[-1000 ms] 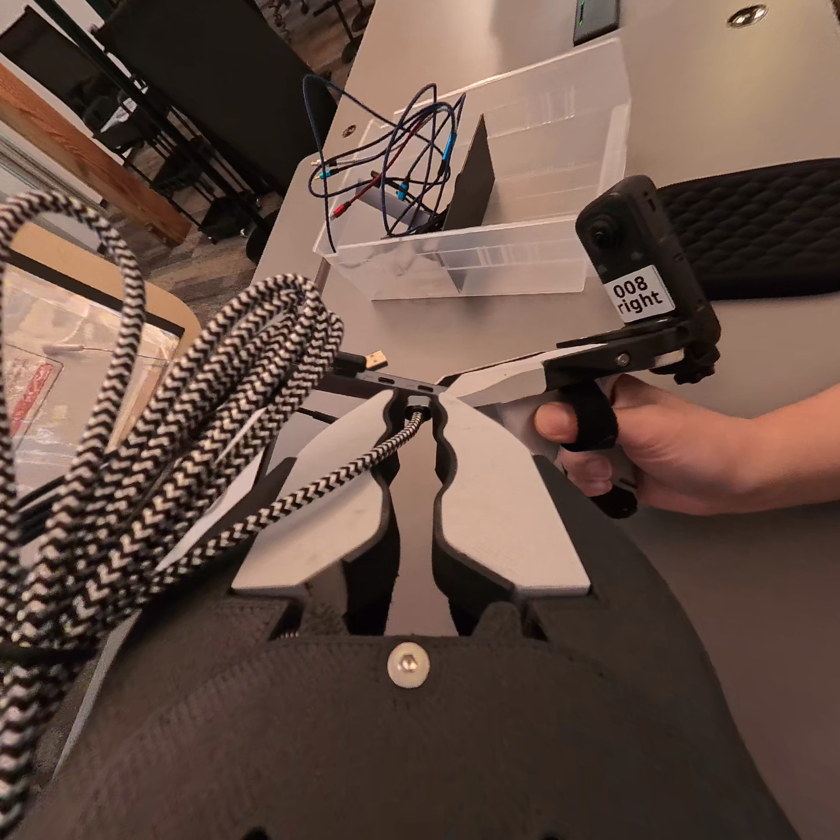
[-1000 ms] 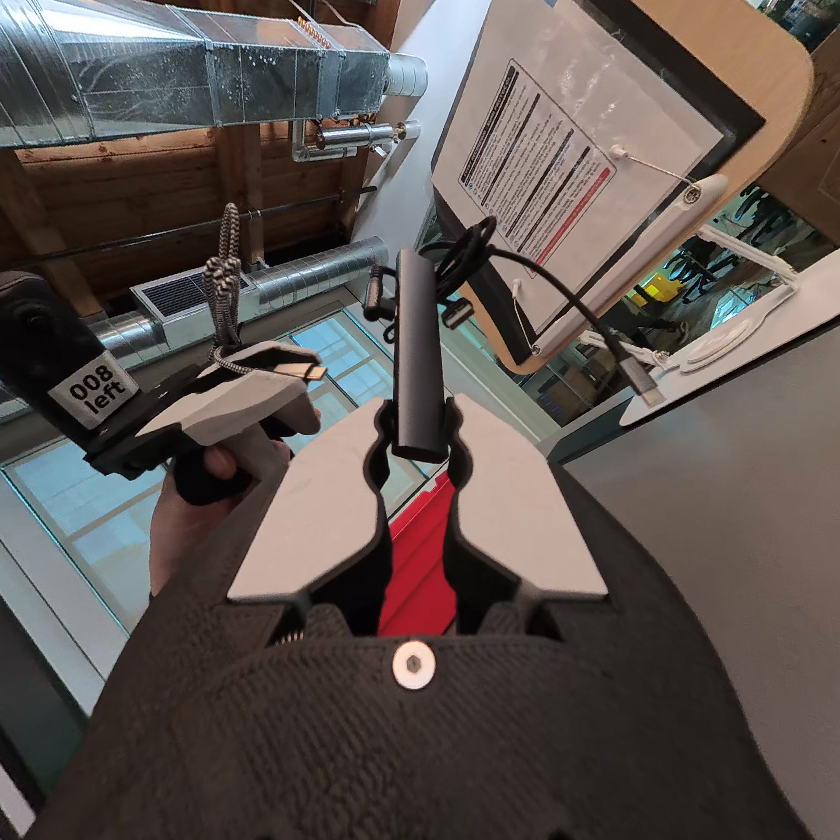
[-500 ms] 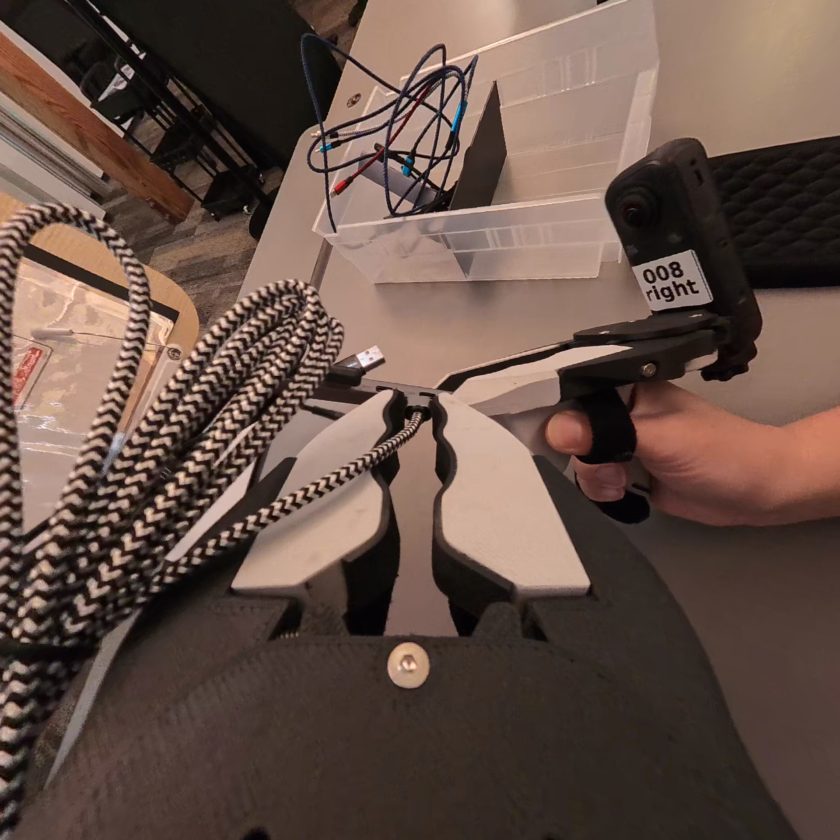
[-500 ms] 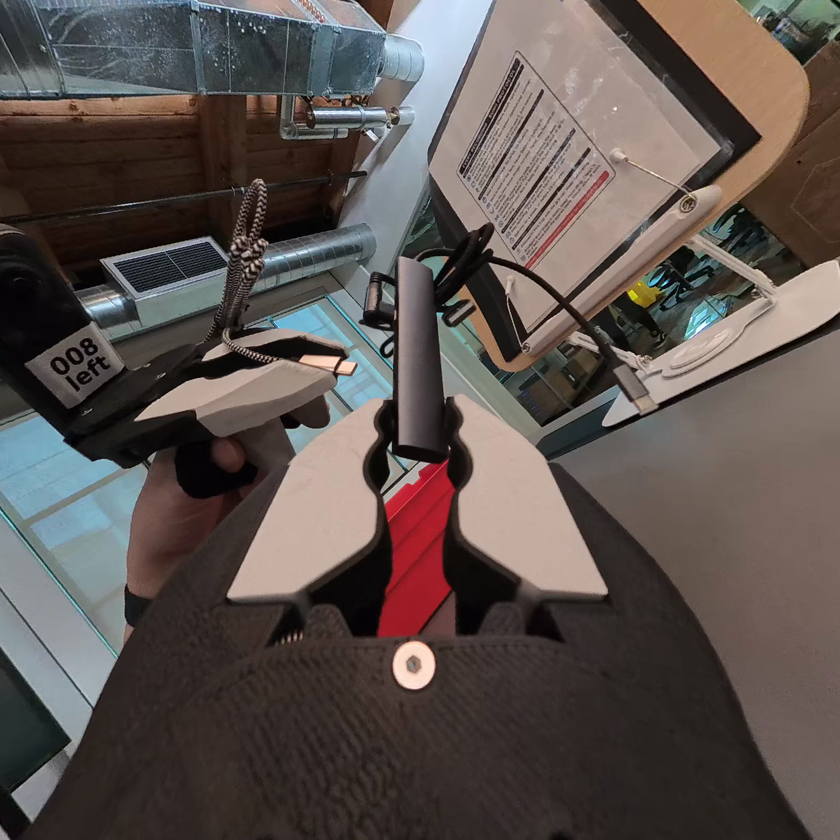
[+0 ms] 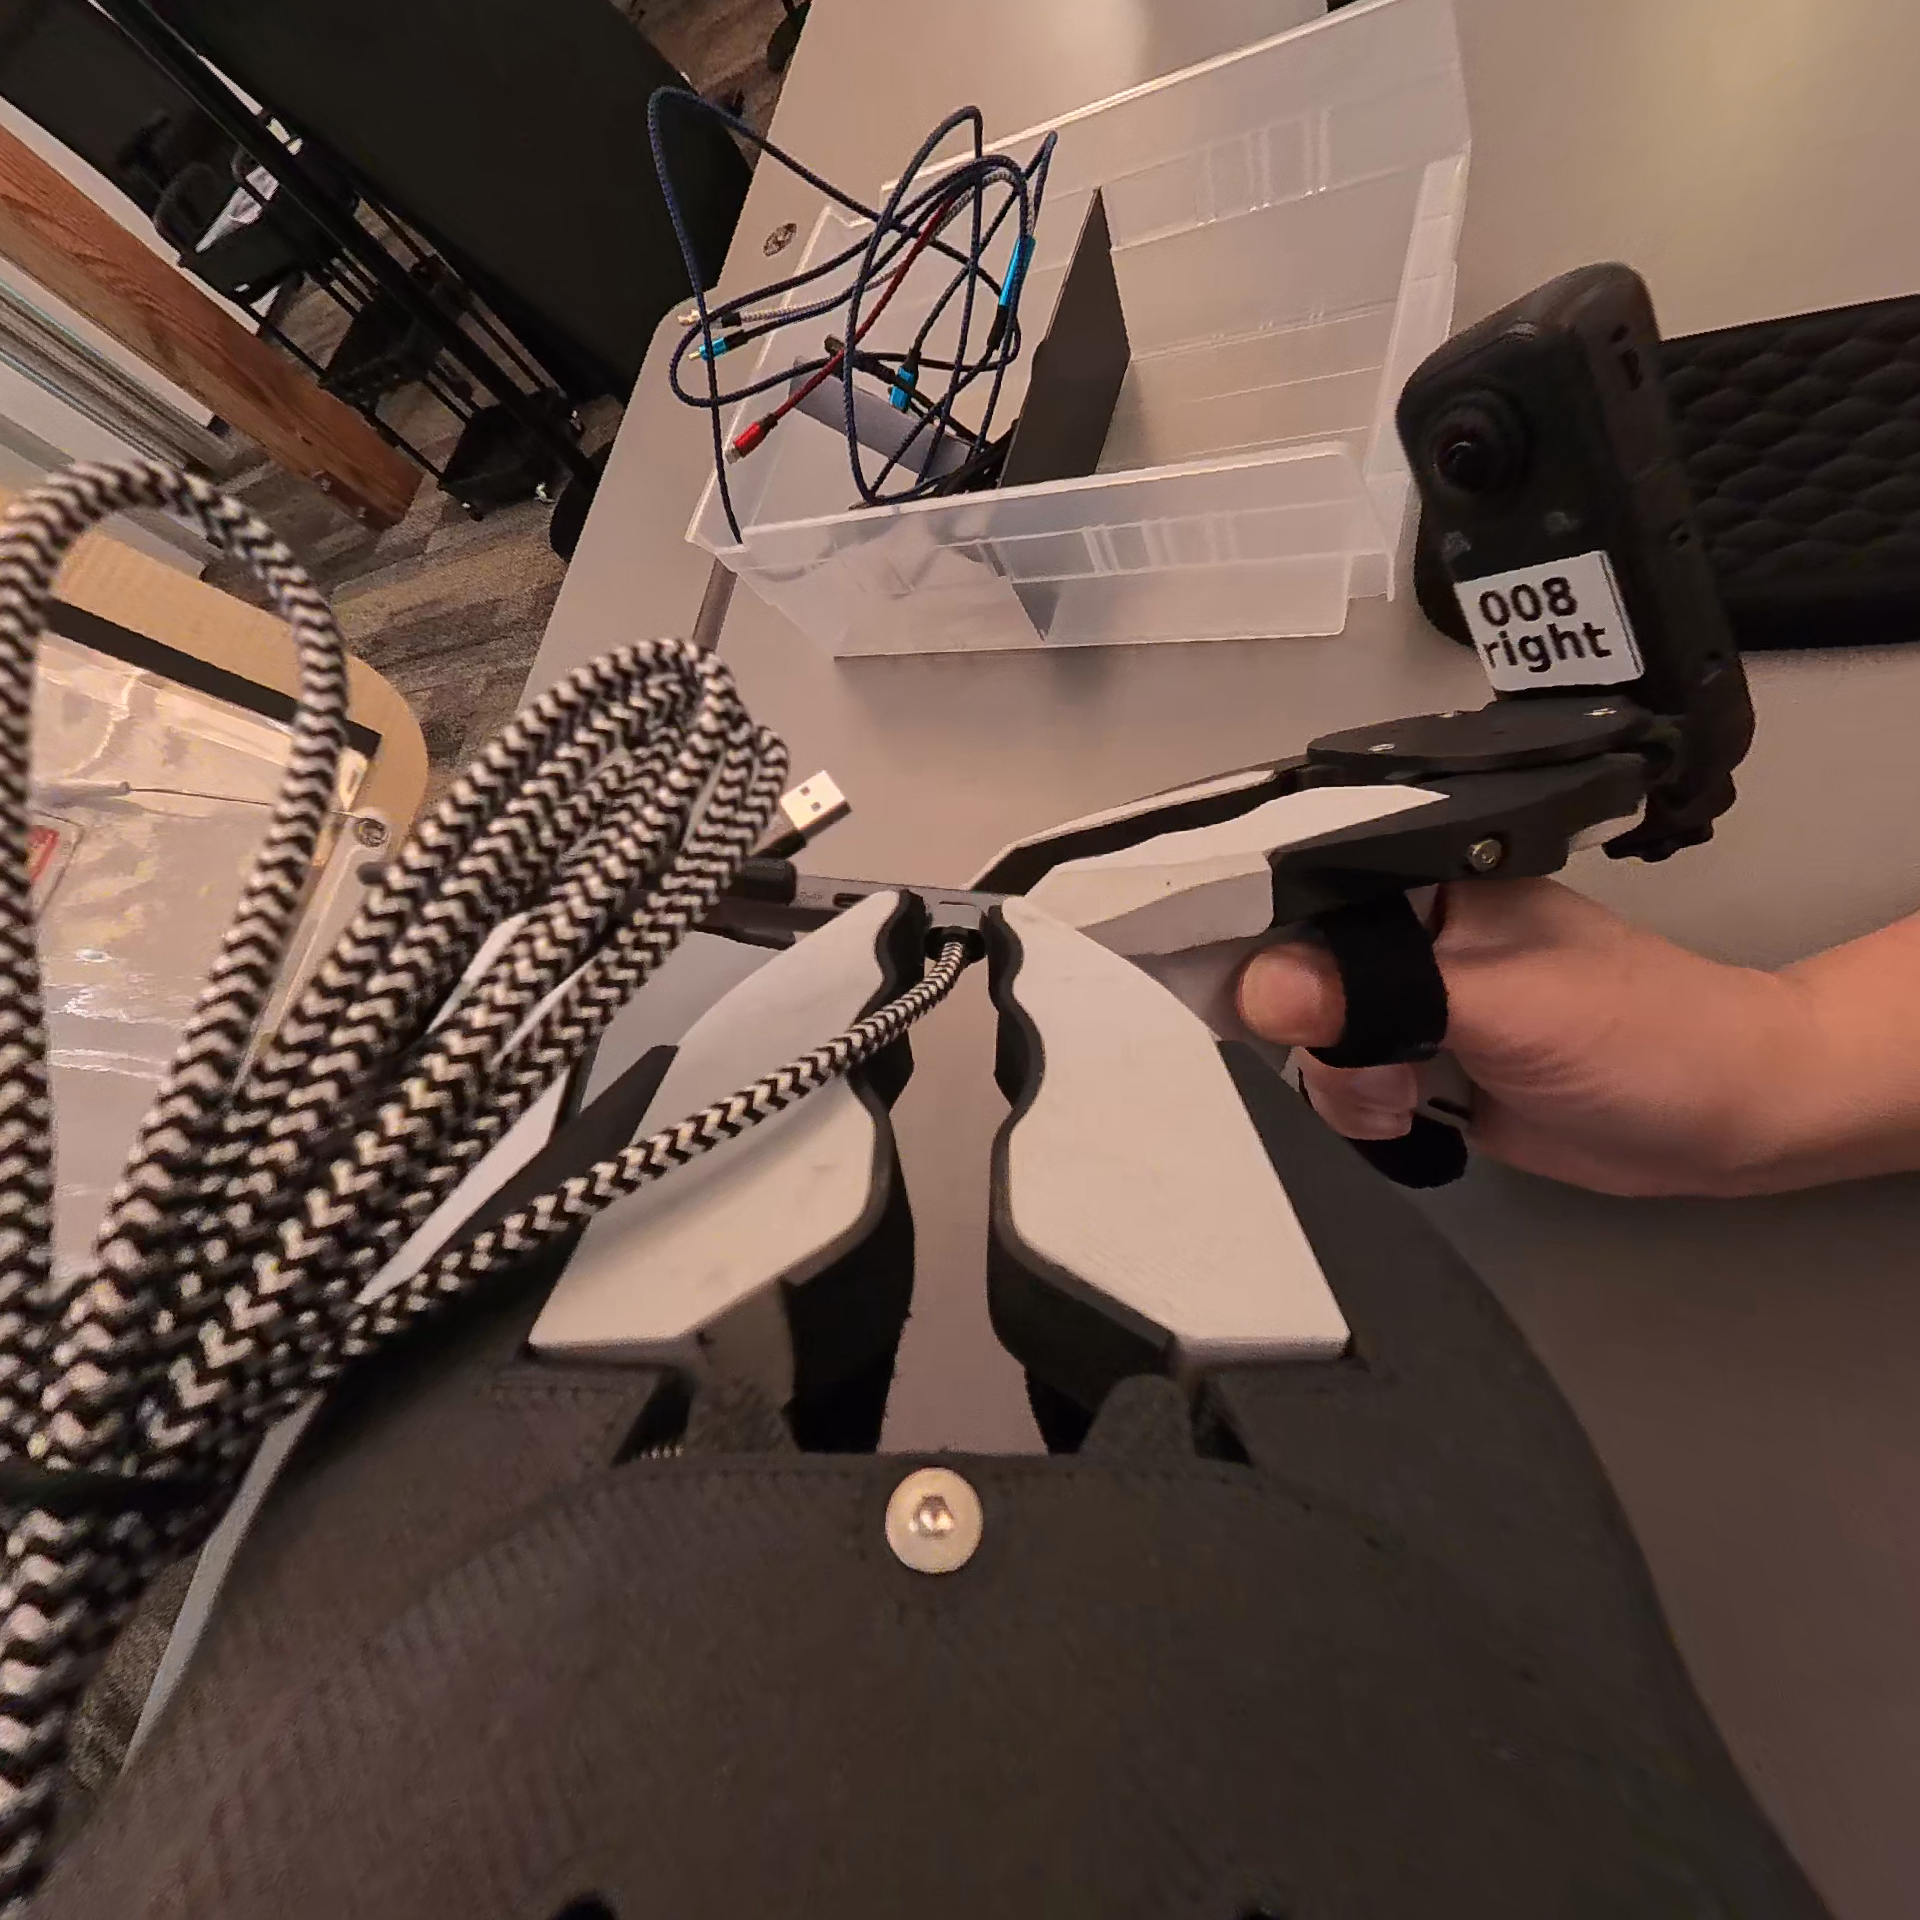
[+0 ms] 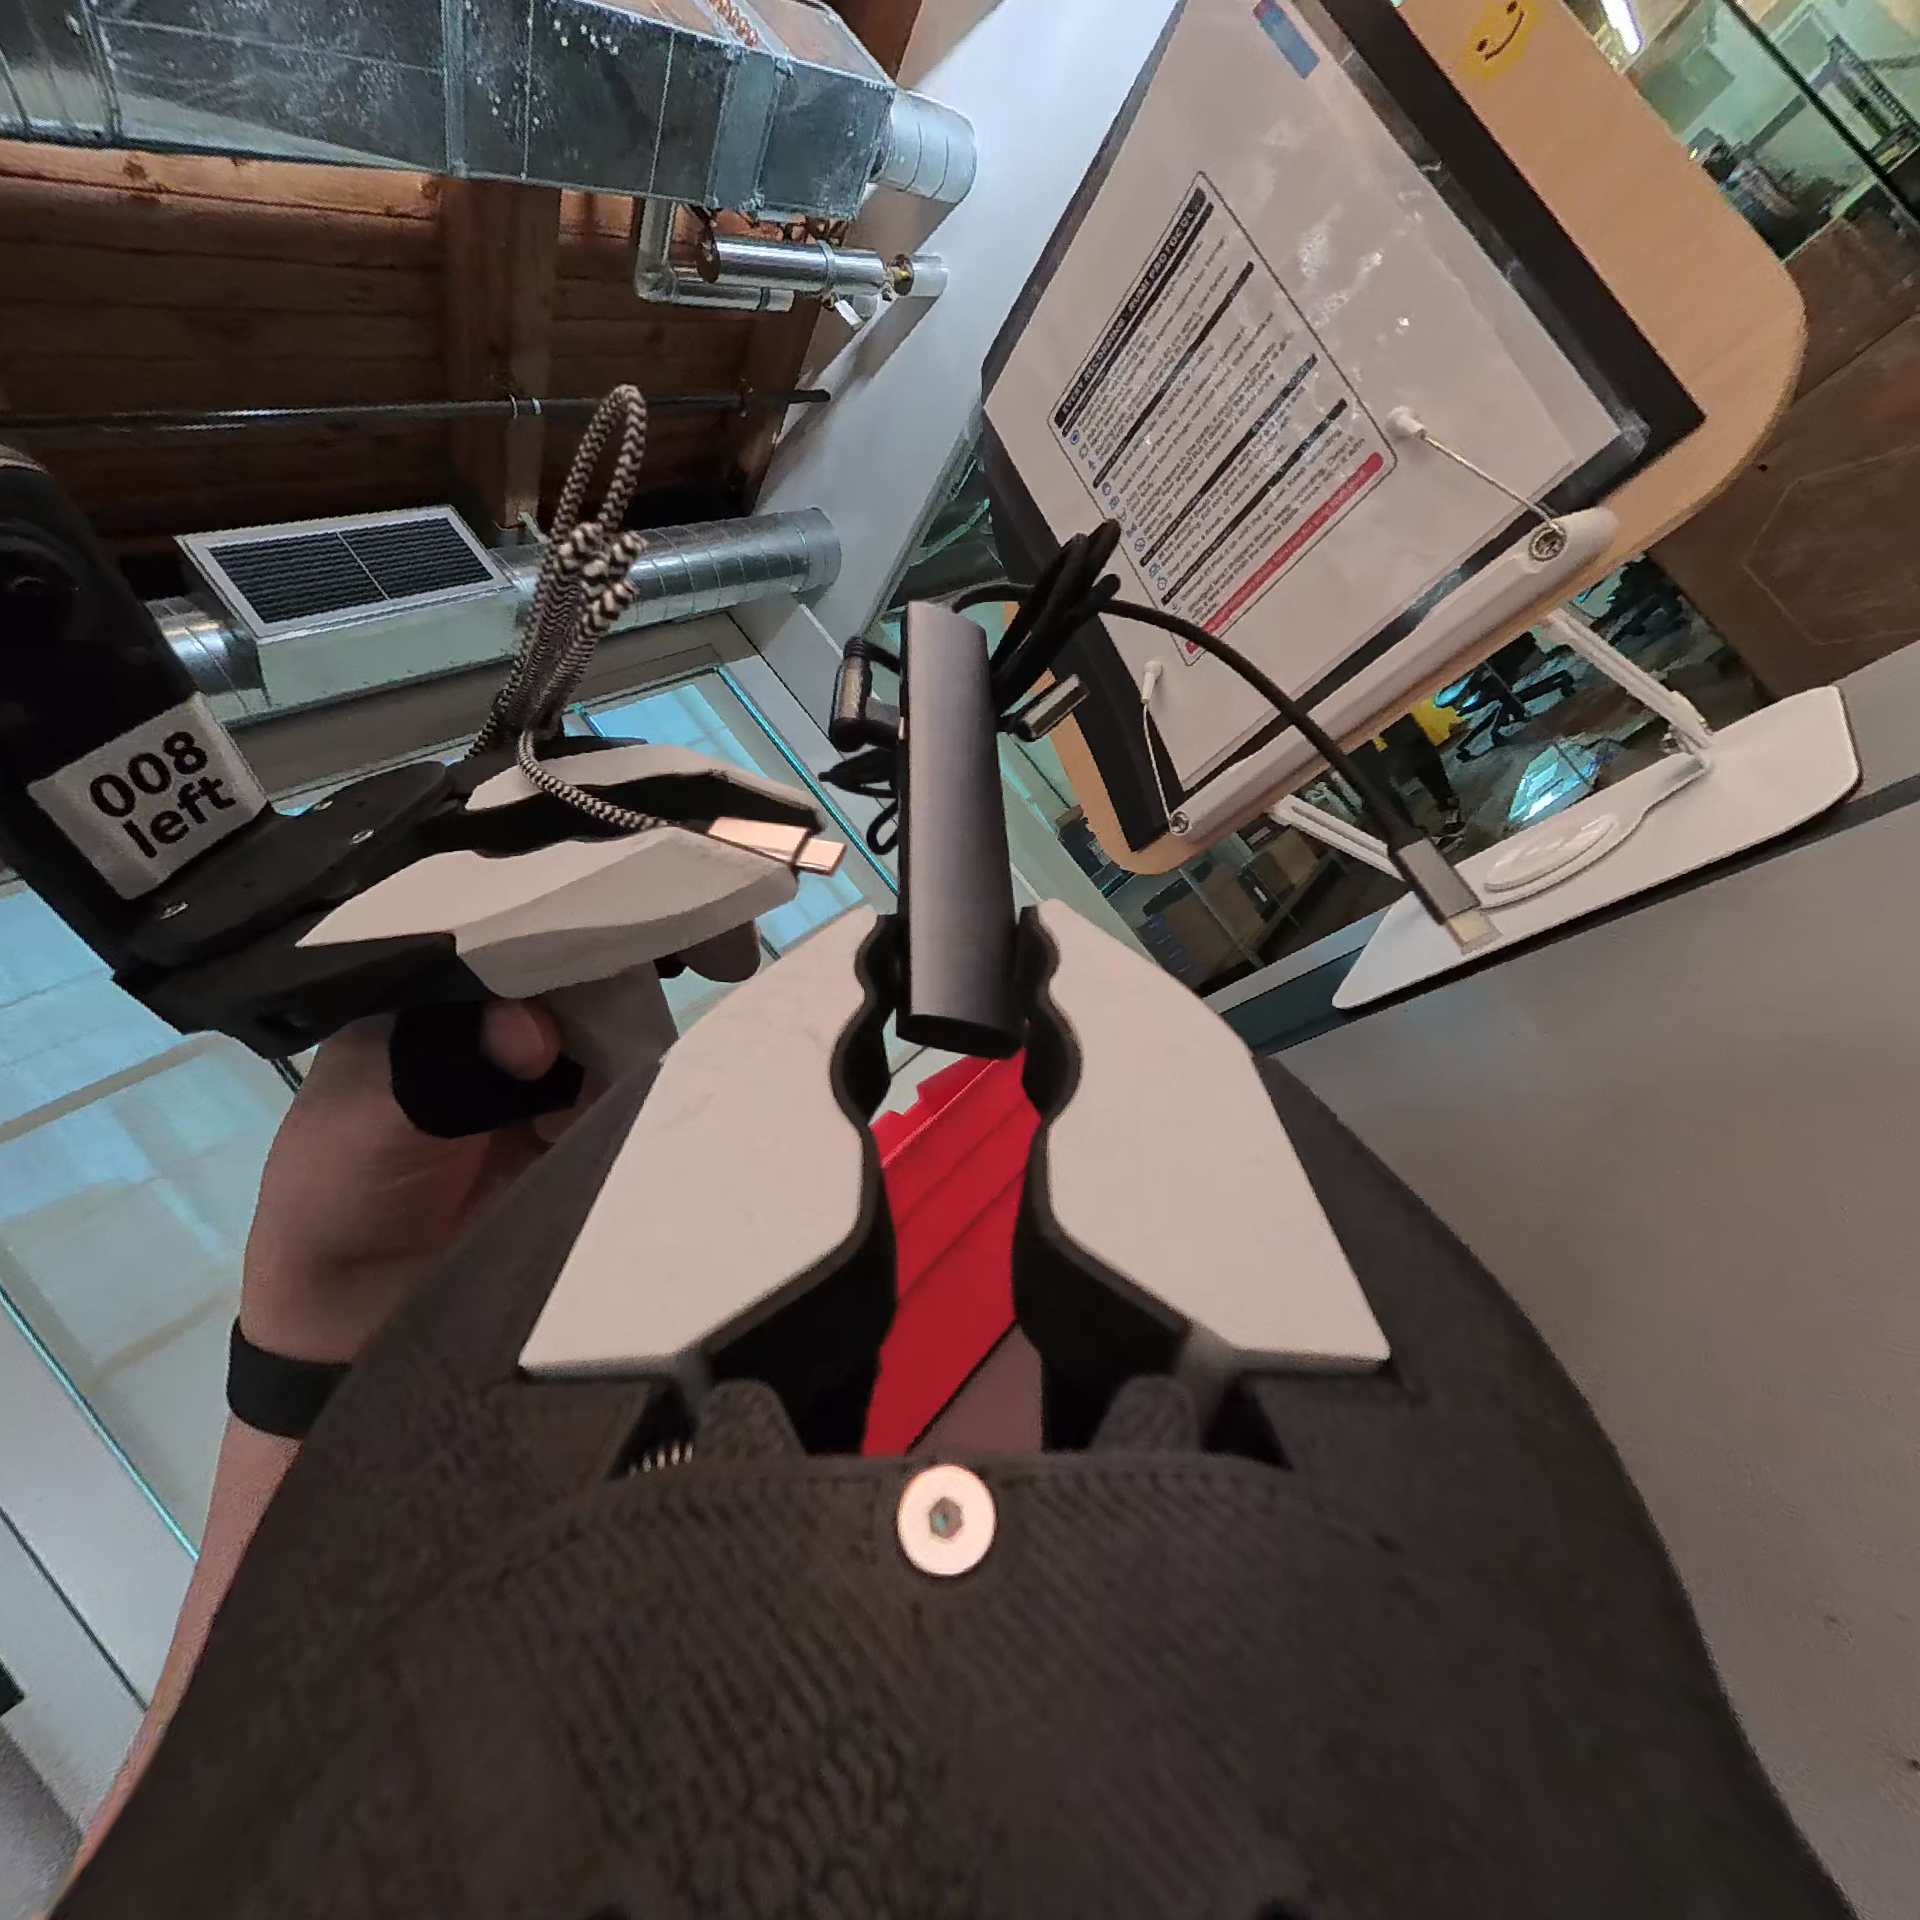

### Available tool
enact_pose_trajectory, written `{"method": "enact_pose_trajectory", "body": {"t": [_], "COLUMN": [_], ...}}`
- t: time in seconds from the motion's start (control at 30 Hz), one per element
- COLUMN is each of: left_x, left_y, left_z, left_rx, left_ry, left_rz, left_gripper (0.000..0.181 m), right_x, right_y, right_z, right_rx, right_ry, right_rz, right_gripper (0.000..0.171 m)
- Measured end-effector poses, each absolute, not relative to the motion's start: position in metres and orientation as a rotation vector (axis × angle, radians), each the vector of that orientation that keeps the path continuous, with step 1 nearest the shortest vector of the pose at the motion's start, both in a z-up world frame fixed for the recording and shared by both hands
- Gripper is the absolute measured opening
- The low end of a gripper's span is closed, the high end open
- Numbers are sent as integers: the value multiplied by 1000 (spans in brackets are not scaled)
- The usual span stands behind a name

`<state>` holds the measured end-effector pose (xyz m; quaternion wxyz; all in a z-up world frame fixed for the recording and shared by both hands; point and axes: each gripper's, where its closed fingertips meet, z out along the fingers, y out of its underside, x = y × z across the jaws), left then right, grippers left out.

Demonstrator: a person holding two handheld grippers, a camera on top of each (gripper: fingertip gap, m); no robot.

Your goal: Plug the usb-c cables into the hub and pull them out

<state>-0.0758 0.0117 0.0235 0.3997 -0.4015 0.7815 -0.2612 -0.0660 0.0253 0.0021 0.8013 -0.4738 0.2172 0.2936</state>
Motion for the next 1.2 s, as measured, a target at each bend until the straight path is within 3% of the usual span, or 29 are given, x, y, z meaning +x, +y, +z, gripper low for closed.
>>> {"method": "enact_pose_trajectory", "body": {"t": [1.2], "left_x": [-74], "left_y": [16], "left_z": [12], "left_rx": [-1075], "left_ry": [2008], "left_rz": [-652], "left_gripper": [10], "right_x": [-69], "right_y": [26], "right_z": [1], "right_rx": [-1024], "right_ry": [463], "right_rz": [629], "right_gripper": [23]}}
